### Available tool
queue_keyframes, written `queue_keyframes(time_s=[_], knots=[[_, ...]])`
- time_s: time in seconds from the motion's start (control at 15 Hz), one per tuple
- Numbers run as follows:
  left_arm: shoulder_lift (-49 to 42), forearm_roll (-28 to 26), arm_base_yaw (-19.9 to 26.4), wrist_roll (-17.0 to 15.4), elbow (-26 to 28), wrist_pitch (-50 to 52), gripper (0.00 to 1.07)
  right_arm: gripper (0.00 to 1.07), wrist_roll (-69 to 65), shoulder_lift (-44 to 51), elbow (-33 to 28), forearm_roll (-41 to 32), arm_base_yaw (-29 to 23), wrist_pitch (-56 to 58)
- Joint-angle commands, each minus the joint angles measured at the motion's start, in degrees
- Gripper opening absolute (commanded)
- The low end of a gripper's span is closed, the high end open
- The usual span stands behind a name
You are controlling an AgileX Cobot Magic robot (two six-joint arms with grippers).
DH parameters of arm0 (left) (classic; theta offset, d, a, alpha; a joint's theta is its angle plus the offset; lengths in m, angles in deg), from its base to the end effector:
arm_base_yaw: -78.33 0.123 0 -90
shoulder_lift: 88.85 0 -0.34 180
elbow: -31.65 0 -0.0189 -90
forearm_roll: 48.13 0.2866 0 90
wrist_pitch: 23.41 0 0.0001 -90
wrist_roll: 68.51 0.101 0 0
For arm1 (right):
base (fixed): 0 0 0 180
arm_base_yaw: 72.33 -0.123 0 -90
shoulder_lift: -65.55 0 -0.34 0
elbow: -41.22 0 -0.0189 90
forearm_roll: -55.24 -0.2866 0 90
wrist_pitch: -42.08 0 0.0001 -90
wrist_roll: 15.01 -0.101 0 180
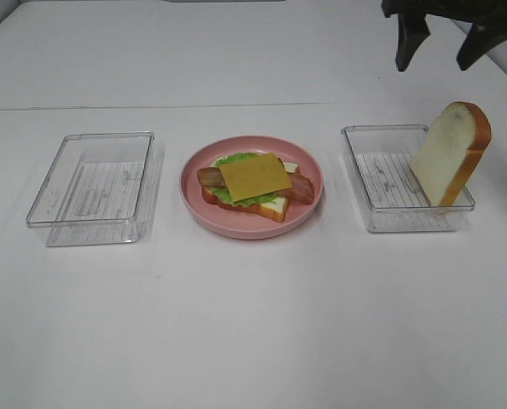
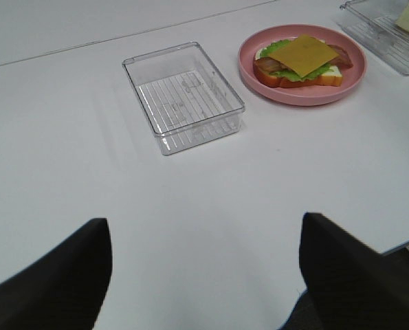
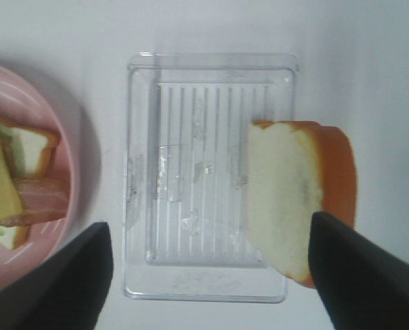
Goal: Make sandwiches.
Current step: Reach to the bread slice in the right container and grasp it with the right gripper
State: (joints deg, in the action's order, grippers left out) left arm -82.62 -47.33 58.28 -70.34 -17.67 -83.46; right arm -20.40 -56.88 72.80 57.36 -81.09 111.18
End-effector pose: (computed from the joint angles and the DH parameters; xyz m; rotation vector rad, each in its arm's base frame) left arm -0.0196 0.0085 0.2939 0.3199 1.9994 -0.2256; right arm 0.4984 0.0733 0.3298 -0.0919 2.7883 0.0097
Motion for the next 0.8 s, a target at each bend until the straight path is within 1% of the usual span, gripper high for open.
queue_keyframes(time_s=[0.07, 0.33, 0.6, 0.8], knots=[[-1.20, 0.11, -0.29, -0.17, -0.17, 0.40, 0.73, 0.77, -0.29, 0.57, 0.34, 0.00, 4.13, 4.81], [-1.20, 0.11, -0.29, -0.17, -0.17, 0.40, 0.73, 0.77, 0.92, -0.06, 0.34, -0.92, 9.00, 4.98], [-1.20, 0.11, -0.29, -0.17, -0.17, 0.40, 0.73, 0.77, 3.78, -3.27, 0.29, -3.21, 9.45, 4.98], [-1.20, 0.11, -0.29, -0.17, -0.17, 0.40, 0.73, 0.77, 3.78, -7.28, 0.29, -1.72, 9.45, 4.98]])
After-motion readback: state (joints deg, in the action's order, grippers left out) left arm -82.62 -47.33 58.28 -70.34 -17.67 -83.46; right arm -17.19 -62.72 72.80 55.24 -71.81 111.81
